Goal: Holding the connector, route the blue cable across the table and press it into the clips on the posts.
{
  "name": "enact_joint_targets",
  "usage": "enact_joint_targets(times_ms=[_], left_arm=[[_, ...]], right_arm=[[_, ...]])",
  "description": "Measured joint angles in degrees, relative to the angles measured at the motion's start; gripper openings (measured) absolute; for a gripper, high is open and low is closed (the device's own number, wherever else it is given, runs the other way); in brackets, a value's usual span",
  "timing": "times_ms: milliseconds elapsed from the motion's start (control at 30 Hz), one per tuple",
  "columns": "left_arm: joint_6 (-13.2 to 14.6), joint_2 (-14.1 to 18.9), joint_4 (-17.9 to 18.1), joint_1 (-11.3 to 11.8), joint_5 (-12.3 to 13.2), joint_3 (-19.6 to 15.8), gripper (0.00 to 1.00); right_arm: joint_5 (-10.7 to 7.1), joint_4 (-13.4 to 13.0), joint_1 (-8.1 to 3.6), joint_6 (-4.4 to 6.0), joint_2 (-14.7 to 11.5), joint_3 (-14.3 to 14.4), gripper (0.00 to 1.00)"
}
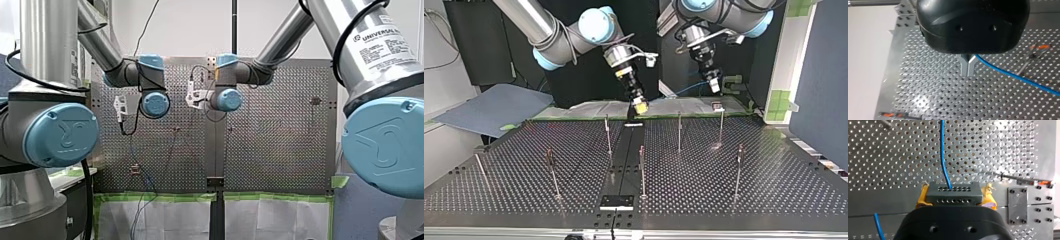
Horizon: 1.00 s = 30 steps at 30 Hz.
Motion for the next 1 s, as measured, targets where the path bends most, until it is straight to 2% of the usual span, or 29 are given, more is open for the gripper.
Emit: enact_joint_targets(times_ms=[133, 267, 433, 667, 900, 1000], left_arm=[[-1.07, 2.10, -1.15, 2.10, 2.09, 0.02, 0.00], [-2.43, 3.98, -0.57, 4.19, 4.18, 0.26, 0.00], [-3.21, 3.89, -0.56, 6.54, 6.54, 1.64, 0.00], [-3.66, 3.64, -1.81, 9.85, 9.85, 4.02, 0.00], [-3.99, 3.56, -2.96, 13.37, 13.37, 6.76, 0.00], [-4.13, 3.53, -3.14, 14.68, 14.70, 7.35, 0.00]], right_arm=[[0.00, 2.08, 0.69, 0.18, 0.07, -2.08, 0.00], [0.00, 4.06, 1.44, 0.37, 0.23, -4.07, 0.00], [-0.18, 6.48, 2.24, 0.49, 1.11, -6.47, 0.00], [-0.56, 9.31, 2.63, 0.67, 2.41, -9.95, 0.00], [-2.35, 11.24, 2.56, 2.54, 3.92, -13.33, 0.00], [-2.77, 12.09, 2.56, 2.85, 4.67, -14.65, 0.00]])
